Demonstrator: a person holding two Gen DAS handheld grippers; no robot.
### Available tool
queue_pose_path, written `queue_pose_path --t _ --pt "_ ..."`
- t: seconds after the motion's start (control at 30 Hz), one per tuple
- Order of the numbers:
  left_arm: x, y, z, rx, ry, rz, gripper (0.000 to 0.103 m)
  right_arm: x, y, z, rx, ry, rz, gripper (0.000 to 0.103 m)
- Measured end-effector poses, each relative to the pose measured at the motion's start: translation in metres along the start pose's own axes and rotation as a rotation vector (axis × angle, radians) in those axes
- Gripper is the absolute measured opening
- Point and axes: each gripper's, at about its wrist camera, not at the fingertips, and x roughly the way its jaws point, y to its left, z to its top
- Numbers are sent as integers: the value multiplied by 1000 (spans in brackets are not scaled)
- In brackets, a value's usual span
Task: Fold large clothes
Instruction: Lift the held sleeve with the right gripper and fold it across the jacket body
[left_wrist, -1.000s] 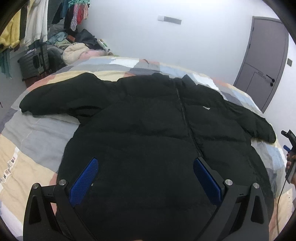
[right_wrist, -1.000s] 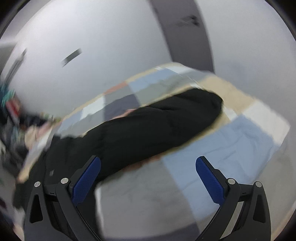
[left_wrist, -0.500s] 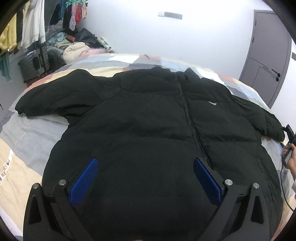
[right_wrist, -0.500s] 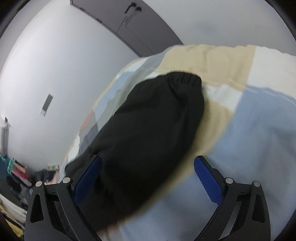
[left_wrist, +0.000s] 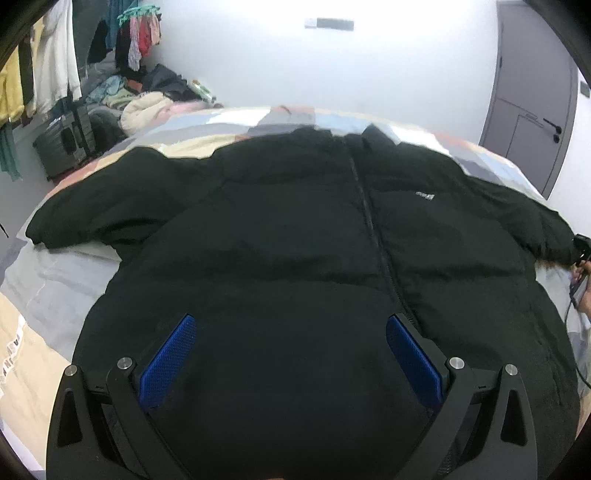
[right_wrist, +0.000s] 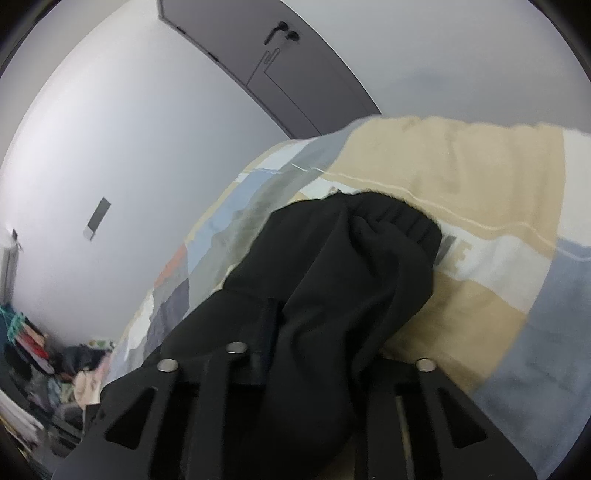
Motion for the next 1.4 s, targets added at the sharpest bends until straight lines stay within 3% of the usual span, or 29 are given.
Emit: queue_pose_path --t 0.1,0.33,0.57,0.73,0.97,1.17,1.4 --pt "-2 3 0 -1 -5 0 103 -7 13 5 -37 -12 -16 7" --pt "-23 14 -2 -15 -36 -7 103 -67 42 35 -98 -85 -24 5" --pt "-54 20 -4 18 -91 -10 103 -137 101 58 -180 -151 18 4" --pt "-74 28 -8 32 -120 -16 103 -187 165 62 -296 -193 48 4" --pt "-101 40 -17 42 -143 -46 103 -235 250 41 -425 -225 102 4" --pt "-127 36 -22 127 -242 -22 103 -266 312 11 -515 -230 161 4" --pt "-128 52 -18 127 -246 -33 103 -269 400 -42 -689 -200 229 4"
